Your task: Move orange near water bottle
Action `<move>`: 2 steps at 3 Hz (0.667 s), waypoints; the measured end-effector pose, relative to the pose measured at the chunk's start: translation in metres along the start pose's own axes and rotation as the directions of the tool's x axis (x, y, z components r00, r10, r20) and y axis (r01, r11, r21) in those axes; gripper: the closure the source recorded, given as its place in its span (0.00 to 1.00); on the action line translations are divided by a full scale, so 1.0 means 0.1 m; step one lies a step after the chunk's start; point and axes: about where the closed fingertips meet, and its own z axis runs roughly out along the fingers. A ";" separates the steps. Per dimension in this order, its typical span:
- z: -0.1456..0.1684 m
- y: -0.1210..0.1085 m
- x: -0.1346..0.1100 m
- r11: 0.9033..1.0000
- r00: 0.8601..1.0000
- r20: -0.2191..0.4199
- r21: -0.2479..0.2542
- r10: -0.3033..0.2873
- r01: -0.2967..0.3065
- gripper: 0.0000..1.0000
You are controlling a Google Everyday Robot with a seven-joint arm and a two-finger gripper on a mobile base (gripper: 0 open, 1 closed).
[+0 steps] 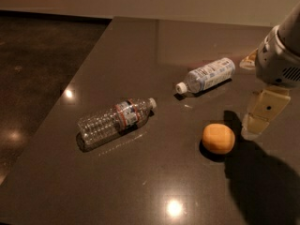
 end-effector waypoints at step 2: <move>0.31 0.32 -0.17 0.995 0.996 0.044 -0.056 -0.079 0.081 0.00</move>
Offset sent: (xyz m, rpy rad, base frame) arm -0.0283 0.0486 -0.0534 0.0503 0.0606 0.1635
